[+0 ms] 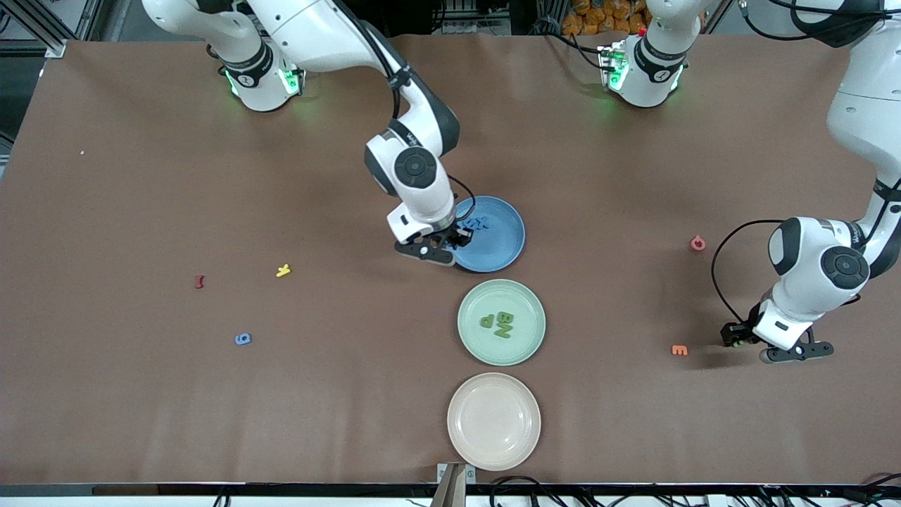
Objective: Sort letters by color into matching plates
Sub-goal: 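Carry the blue C onto the blue plate with the right gripper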
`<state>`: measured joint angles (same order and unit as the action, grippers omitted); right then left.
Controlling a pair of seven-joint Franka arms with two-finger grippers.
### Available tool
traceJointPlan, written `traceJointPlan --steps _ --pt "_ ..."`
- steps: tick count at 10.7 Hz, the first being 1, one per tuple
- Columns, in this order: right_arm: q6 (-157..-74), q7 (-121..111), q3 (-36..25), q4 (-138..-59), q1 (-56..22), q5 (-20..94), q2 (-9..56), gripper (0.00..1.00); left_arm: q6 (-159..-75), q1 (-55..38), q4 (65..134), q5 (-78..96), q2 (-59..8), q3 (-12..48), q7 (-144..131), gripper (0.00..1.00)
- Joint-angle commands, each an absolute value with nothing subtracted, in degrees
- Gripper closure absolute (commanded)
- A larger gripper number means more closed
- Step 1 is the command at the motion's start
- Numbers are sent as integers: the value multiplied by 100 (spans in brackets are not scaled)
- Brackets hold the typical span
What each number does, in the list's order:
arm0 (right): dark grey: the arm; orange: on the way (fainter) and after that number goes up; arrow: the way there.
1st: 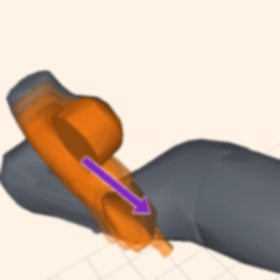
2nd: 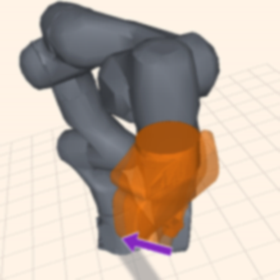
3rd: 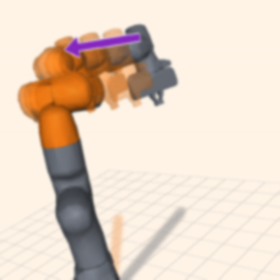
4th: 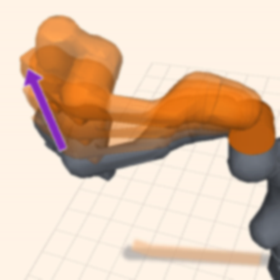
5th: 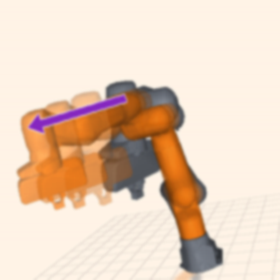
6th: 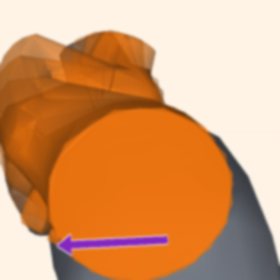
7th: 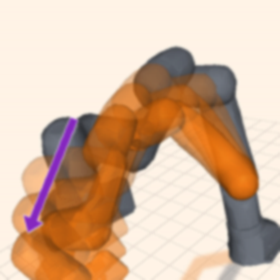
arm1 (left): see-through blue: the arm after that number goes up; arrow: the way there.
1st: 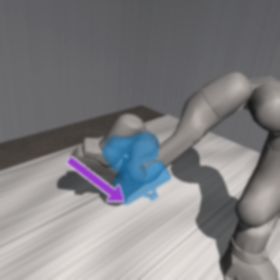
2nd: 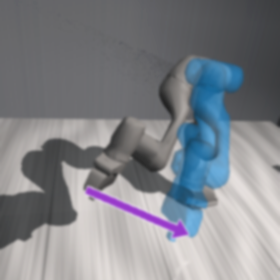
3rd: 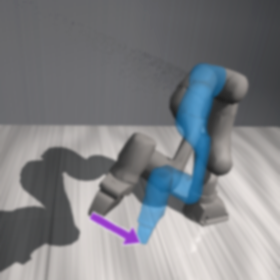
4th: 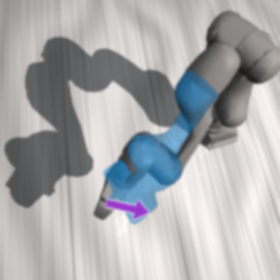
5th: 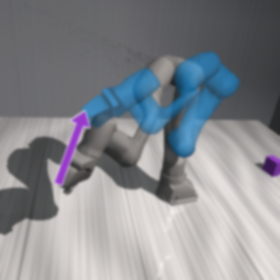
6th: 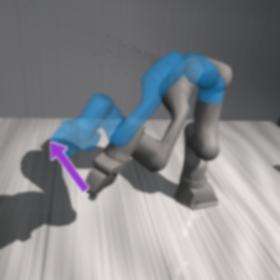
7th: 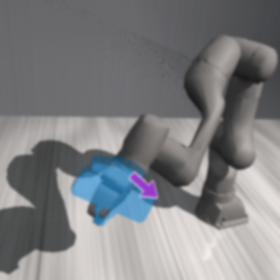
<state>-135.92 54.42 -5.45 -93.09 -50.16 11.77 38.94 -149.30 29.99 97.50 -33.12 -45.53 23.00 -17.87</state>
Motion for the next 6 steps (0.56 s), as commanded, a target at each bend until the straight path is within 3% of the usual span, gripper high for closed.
traceJointPlan --steps 1,3,4,5,6 --pt "-13491 5844 -493 -8694 -5326 1257 4297 74 -14810 2953 9659 -3428 -4562 2276 -1951 40" --pt "-13474 5941 -334 -8543 -5361 1248 4403 73 -14801 2944 9659 -3428 -4562 2285 -1951 42" --pt "-13474 5933 -334 -8543 -5379 1239 4438 66 -14801 2944 9659 -3428 -4562 2276 -1951 44" --pt "-13474 5924 -334 -8543 -5370 1248 4465 29 -14783 2944 9659 -3428 -4562 2285 -1951 46" --pt "-13474 5863 -334 -8552 -5361 1222 4474 0 -14748 2944 9659 -3428 -4553 2285 -1951 50"
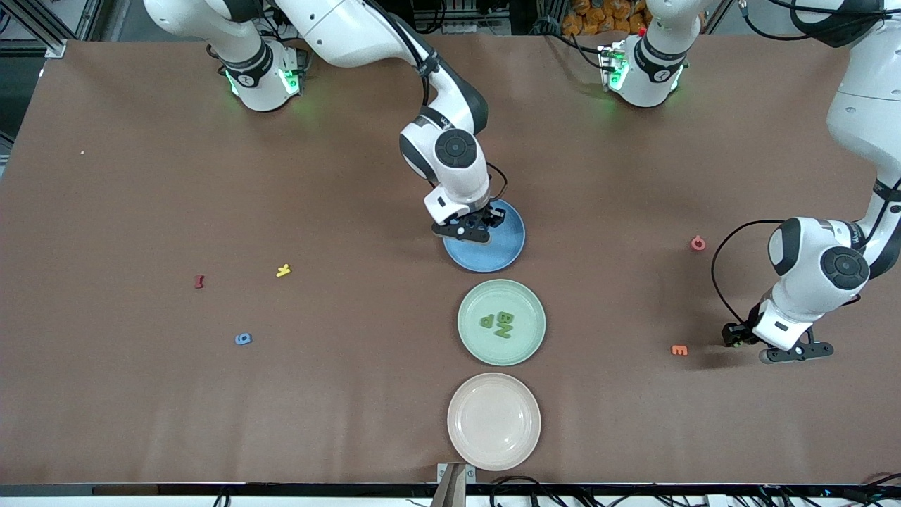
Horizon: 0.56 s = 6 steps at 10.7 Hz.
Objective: Sort letters by color into matching plates
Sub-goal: 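Carry the blue C onto the blue plate with the right gripper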
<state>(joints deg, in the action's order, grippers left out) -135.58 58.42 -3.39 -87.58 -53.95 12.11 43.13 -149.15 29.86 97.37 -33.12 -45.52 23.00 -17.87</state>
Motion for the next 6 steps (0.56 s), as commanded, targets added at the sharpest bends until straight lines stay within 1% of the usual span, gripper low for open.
traceJointPlan --steps 1,3,5,6 --pt "-13474 5558 -343 -8552 -5318 1213 4456 0 -14739 2944 9650 -3428 -4553 2285 -1951 55" --pt "-13176 5107 -404 -8552 -5282 1230 4412 0 -14739 2944 9659 -3419 -4553 2285 -1951 68" --pt "-13157 4984 -413 -8552 -5064 1222 4333 0 -14739 2944 9659 -3428 -4553 2285 -1951 87" --pt "-13088 4827 -448 -8552 -4949 1230 4281 0 -14739 2944 9659 -3436 -4553 2285 -1951 98"
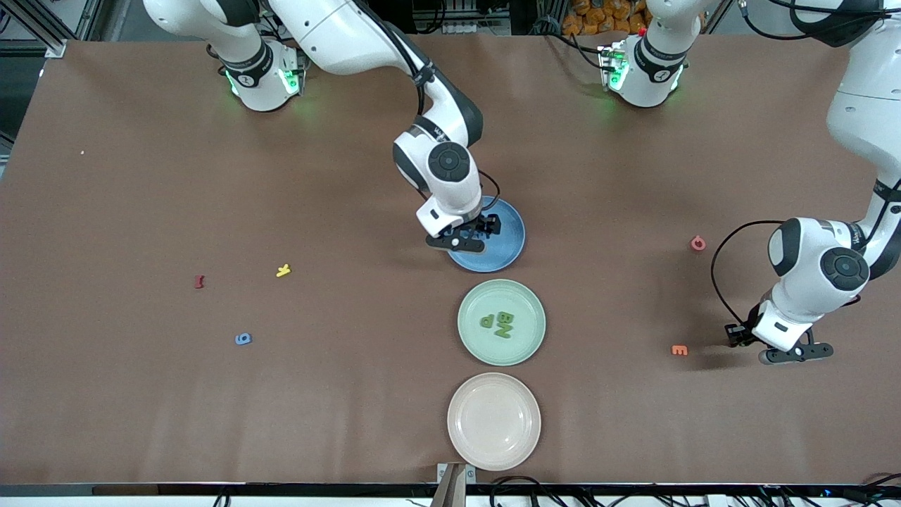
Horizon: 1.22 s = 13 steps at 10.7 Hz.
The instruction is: Sort letters by color into matching plates
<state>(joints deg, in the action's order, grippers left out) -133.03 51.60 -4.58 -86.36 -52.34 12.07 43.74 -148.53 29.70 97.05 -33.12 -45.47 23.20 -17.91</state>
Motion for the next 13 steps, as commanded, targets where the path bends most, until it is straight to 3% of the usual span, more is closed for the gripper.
traceJointPlan --steps 1,4,8,13 --pt "-12939 4642 -466 -8543 -4809 1222 4245 0 -14739 2944 9659 -3428 -4553 2285 -1951 100" --pt "-12376 3747 -492 -8552 -4186 1204 3974 0 -14381 2910 9650 -3445 -4404 2399 -1951 100" --pt "-12042 2788 -642 -8543 -3535 1178 3762 0 -13467 2795 9650 -3445 -3939 3118 -1969 100" --pt "-12032 1540 -694 -8552 -2682 1134 3657 0 -13175 2454 9686 -3437 -3850 4086 -2276 100"
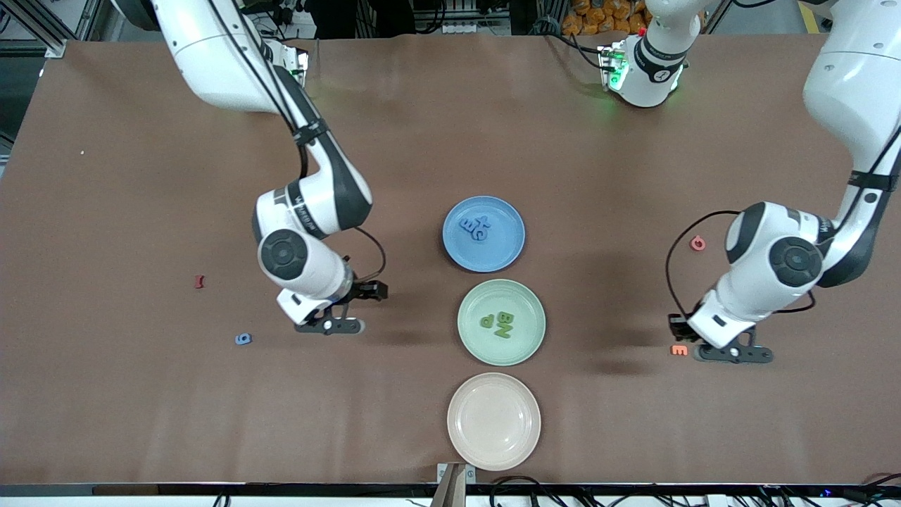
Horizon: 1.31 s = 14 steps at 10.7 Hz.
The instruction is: Sort letters by color into matching plates
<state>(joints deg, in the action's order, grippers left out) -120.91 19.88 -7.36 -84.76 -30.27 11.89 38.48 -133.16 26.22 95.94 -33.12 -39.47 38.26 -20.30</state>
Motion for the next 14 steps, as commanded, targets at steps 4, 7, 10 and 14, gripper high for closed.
traceJointPlan --steps 4,7,10,14 --pt "-12050 582 -703 -8604 -1830 1116 3594 0 -13201 823 9424 -3489 -4068 3922 -3938 100" --pt "-12111 107 -686 -8604 -1294 748 3665 0 -13419 -489 8940 -3410 -4332 3122 -5261 100" --pt "-12330 -297 -677 -8613 -1029 616 3788 0 -14131 -756 8851 -3437 -4728 2971 -5713 100" --pt "-13006 -1176 -642 -8640 -695 606 4095 0 -14247 -1336 8640 -3480 -4817 2365 -5660 0"
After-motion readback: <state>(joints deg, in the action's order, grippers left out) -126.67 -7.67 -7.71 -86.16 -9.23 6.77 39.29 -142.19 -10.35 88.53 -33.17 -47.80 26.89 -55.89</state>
